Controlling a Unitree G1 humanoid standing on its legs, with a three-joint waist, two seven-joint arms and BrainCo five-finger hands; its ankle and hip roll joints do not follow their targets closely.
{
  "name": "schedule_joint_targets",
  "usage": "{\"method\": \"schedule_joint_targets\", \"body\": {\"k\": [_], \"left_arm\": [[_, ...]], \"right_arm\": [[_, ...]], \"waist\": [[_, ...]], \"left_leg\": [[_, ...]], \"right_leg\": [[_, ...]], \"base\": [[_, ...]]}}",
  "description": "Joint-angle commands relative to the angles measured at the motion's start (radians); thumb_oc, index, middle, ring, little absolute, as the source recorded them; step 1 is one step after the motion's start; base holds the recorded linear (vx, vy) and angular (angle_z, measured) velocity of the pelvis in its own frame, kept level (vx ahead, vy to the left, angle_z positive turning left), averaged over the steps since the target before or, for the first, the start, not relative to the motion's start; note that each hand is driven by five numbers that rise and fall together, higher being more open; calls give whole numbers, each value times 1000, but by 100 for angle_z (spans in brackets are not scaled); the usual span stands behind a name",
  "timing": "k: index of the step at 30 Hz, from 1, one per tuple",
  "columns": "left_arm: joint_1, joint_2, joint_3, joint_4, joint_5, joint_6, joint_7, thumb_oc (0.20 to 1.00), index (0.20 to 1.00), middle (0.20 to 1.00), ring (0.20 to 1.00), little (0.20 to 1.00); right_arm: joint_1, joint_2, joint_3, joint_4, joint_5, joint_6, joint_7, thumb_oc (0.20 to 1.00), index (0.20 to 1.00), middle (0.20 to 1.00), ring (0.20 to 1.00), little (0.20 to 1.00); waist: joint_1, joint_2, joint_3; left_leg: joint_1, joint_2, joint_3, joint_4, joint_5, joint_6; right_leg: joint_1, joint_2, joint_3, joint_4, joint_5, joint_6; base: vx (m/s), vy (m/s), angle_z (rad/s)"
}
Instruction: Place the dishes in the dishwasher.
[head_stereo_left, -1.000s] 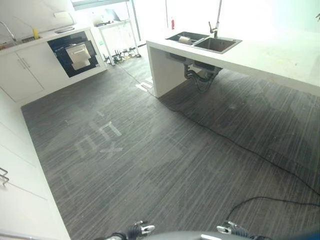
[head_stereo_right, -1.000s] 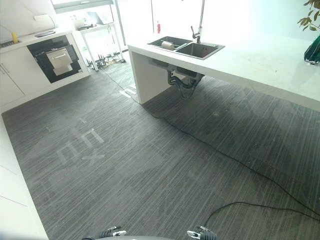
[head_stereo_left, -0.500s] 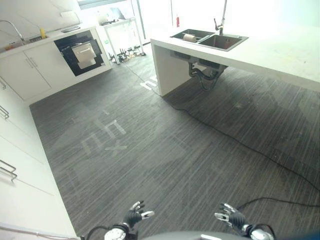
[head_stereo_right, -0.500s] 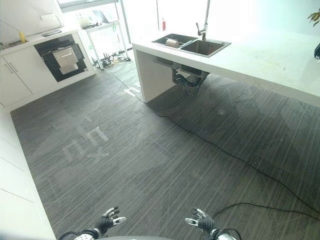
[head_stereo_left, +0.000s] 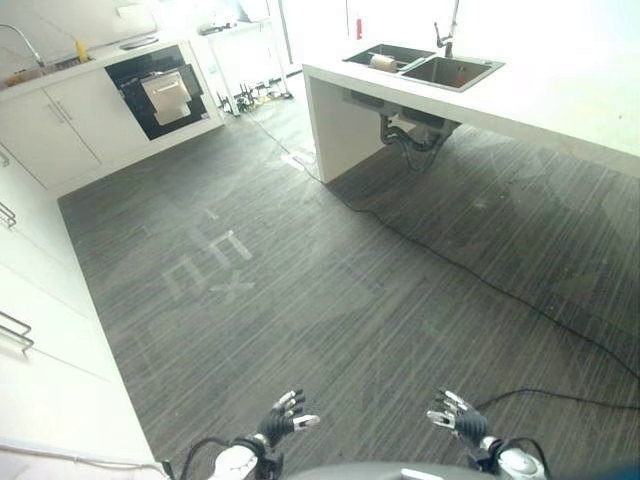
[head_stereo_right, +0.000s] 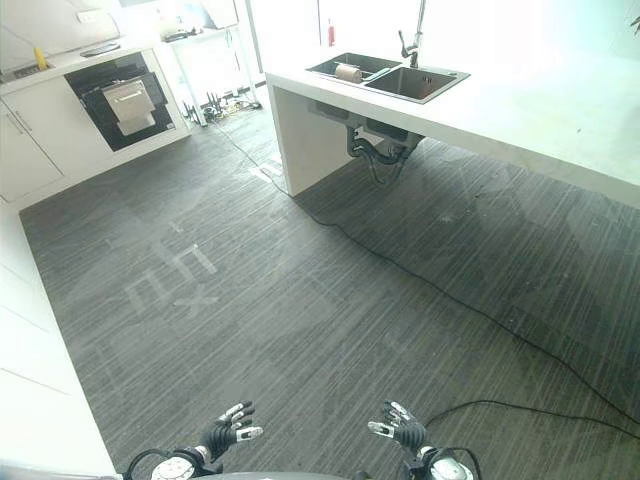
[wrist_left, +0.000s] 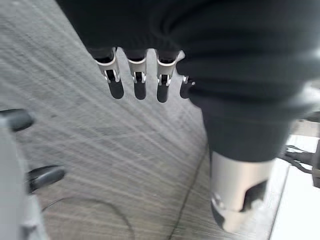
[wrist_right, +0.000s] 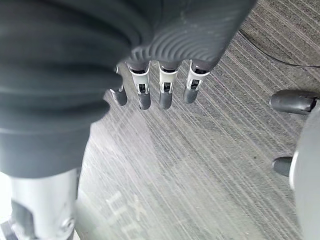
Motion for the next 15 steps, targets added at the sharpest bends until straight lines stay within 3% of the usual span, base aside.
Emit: {"method": "schedule_joint_targets", "body": {"k": [1,4,6,7,8,9,13,15], "left_arm": [[-83,0,2,63,-67,29,-18,1000,1000,1000,1000,1000],[-74,5,42,54,-132,35,-11,1000,1000,1000,1000,1000],[-73,10,86,30,-142,18,-17,1000,1000,1000,1000,1000],[-74,11,95,19,-137,18,-17,1000,1000,1000,1000,1000],[-73,15,124,-8,-124,15,-25,1000,1000,1000,1000,1000],[-74,18,138,-20,-119,17,-32,1000,1000,1000,1000,1000],[-78,22,154,-28,-100,18,-45,1000,1000,1000,1000,1000],[-80,19,154,-26,-78,26,-36,1000,1000,1000,1000,1000]], "right_arm": [[-77,1,28,-25,48,-5,8,1000,1000,1000,1000,1000],[-76,-6,15,-35,56,9,11,1000,1000,1000,1000,1000],[-78,-20,4,-62,64,1,19,1000,1000,1000,1000,1000],[-78,-24,1,-73,69,2,17,1000,1000,1000,1000,1000],[-80,-39,-12,-91,85,0,19,1000,1000,1000,1000,1000],[-84,-46,-22,-92,100,2,22,1000,1000,1000,1000,1000],[-92,-52,-45,-84,117,11,33,1000,1000,1000,1000,1000],[-94,-52,-54,-88,133,41,42,1000,1000,1000,1000,1000]], "waist": [[-2,-35,3],[-5,-36,17],[-2,-58,46],[1,-66,57],[10,-80,86],[16,-80,97],[29,-67,102],[46,-49,95]], "left_leg": [[-27,-23,24,-4,19,0],[-15,-23,20,29,10,0],[-86,-37,41,218,-45,4],[-123,-40,46,294,-39,1],[-233,-33,59,478,-9,-7],[-280,-27,67,526,19,-13],[-331,-16,84,483,72,-25],[-342,7,91,318,132,-48]], "right_leg": [[33,-10,-15,36,-11,42],[32,-3,2,56,-22,28],[16,-18,6,94,-26,13],[16,-22,10,98,-23,10],[15,-22,28,110,-17,-3],[21,-15,38,113,-17,-10],[41,2,53,110,-27,-13],[71,14,46,98,-45,-8]], "base": [[9,-128,0],[32,-131,-4],[-14,-166,-1],[-34,-180,12],[3,-182,13],[55,-154,18],[135,5,3],[429,125,2]]}}
